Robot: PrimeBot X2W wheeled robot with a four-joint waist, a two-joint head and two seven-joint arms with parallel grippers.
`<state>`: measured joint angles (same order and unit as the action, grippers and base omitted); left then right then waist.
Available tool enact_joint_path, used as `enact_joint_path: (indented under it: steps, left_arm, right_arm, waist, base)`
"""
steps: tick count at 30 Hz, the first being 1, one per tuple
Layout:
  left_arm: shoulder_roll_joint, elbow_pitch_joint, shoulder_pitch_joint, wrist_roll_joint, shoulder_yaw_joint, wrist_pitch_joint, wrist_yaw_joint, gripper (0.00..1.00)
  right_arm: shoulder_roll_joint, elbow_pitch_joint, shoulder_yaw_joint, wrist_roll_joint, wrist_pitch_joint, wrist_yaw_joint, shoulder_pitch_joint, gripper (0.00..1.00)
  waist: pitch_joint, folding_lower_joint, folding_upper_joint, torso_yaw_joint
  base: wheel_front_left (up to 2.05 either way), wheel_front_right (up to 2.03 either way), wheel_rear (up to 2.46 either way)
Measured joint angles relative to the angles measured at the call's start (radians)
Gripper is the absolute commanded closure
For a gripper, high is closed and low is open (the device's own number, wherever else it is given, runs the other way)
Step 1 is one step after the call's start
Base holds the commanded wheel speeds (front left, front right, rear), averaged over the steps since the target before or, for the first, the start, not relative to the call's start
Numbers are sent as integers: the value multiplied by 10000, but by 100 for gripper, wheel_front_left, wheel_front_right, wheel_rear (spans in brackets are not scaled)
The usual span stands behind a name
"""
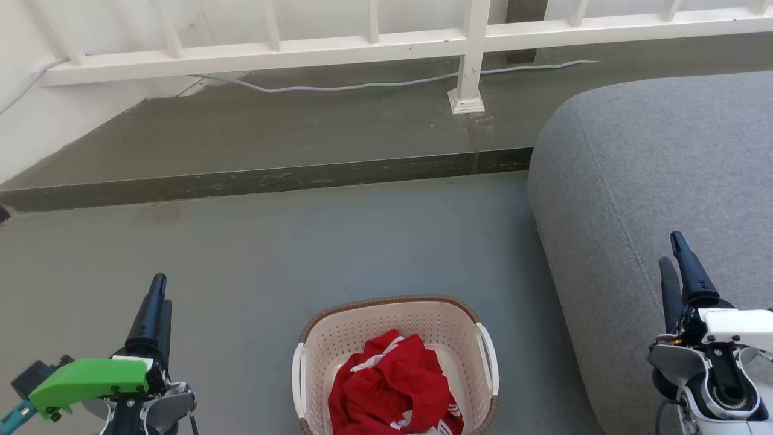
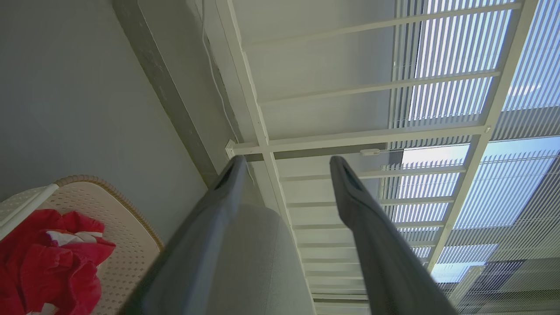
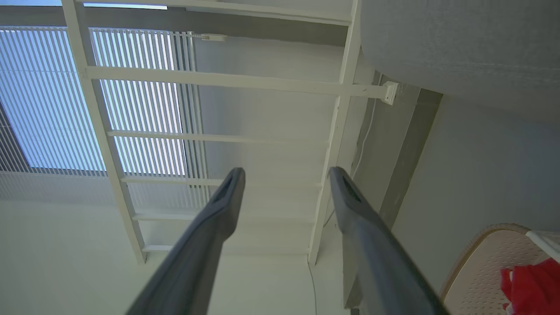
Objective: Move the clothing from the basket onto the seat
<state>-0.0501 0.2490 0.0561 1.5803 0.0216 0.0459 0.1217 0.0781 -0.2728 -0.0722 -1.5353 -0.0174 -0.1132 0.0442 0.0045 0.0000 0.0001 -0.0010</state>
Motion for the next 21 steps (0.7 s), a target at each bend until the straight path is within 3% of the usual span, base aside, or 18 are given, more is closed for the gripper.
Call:
enact_joint_path:
  steps: [15, 21]
  left_arm:
    - [-604, -307, 12, -2464, -602, -704, -2, 0]
    - [-732, -408, 67, -3308, -855, -836, -84, 0]
  right_arm:
    - [625, 251, 548, 2543, 487, 10, 53, 0]
    - [844, 357, 782, 3467, 654, 173, 80, 0]
  waist:
    - [-22, 0, 0, -6]
    - [-31, 0, 0, 0]
  base:
    - [0, 0, 0]
    - [0, 0, 0]
